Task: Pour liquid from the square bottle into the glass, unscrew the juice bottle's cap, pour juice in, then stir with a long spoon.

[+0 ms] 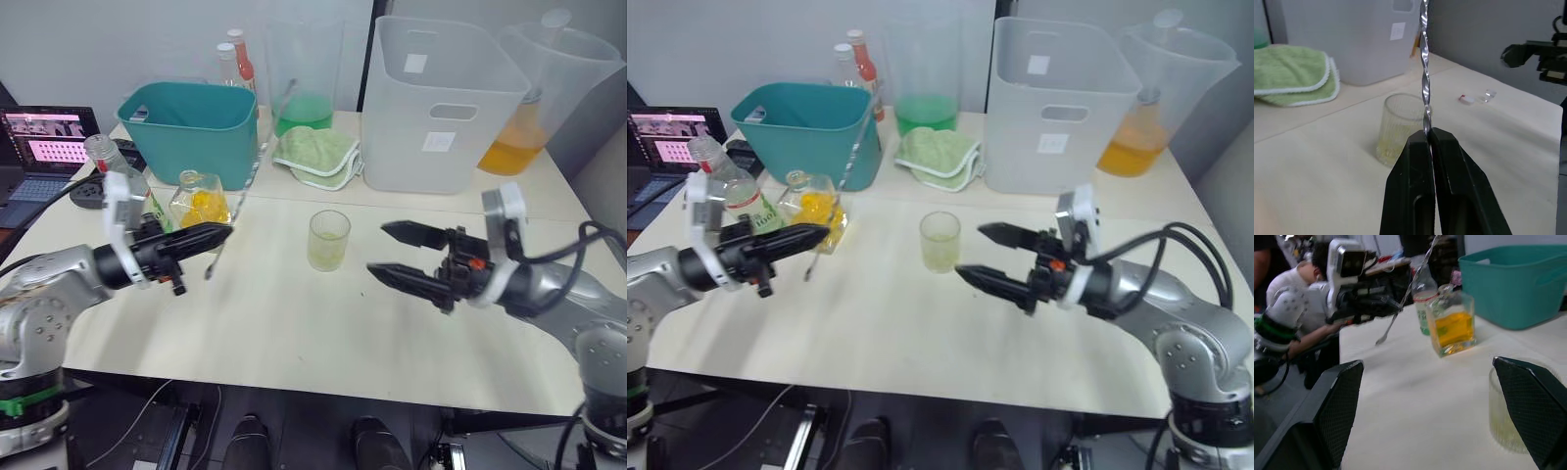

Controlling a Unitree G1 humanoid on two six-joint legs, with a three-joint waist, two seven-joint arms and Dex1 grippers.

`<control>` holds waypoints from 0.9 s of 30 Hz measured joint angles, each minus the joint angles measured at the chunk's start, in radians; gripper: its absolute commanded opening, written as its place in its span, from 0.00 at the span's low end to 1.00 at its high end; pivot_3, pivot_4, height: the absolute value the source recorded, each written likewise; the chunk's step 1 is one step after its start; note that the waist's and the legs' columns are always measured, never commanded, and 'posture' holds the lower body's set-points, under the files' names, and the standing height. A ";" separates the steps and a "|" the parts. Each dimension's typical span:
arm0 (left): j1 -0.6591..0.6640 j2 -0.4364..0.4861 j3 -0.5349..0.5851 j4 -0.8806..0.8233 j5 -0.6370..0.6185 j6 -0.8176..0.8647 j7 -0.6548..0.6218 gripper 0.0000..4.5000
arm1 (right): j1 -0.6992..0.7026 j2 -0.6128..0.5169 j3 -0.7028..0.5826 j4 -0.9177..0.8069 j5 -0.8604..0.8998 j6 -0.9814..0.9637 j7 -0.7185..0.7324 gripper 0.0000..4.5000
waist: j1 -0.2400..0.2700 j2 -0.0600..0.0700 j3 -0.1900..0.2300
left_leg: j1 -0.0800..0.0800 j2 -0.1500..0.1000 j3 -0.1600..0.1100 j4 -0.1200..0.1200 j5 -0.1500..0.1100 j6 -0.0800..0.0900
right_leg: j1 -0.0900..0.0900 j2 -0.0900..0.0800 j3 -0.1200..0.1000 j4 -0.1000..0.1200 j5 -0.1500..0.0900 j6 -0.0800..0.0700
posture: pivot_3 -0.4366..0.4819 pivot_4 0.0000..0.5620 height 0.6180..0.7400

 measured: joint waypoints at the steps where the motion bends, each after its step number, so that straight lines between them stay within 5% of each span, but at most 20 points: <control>1: -0.017 -0.024 -0.026 -0.022 0.005 -0.002 0.034 0.00 | -0.025 0.048 0.011 0.014 0.000 0.009 -0.065 1.00 | 0.000 0.000 0.000 | 0.000 0.000 0.000 0.000 0.000 0.000 | 0.000 0.000 0.000 0.000 0.000 0.000 | 0.48 0.27 0.93; 5: -0.041 -0.092 -0.131 -0.067 0.054 -0.017 0.127 0.00 | -0.082 0.212 0.042 0.041 0.047 0.042 -0.278 1.00 | -0.004 0.000 0.000 | 0.000 0.000 0.000 -0.002 0.000 0.000 | -0.001 0.000 0.000 0.001 0.000 0.000 | 0.48 0.27 0.93; 16: 0.001 -0.092 -0.239 -0.082 0.179 -0.114 0.144 0.00 | -0.185 0.375 0.041 0.109 0.168 0.068 -0.589 1.00 | 0.000 0.001 0.000 | -0.001 0.000 0.000 -0.002 0.000 0.000 | -0.002 0.000 0.000 0.001 0.000 0.000 | 0.48 0.27 0.93; 27: 0.001 -0.089 -0.258 -0.082 0.198 -0.134 0.136 0.00 | -0.211 0.418 0.040 0.145 0.219 0.068 -0.693 0.20 | -0.001 0.001 0.001 | -0.002 0.000 0.000 -0.002 0.000 0.000 | -0.003 0.000 0.000 0.001 0.000 0.000 | 0.48 0.27 0.93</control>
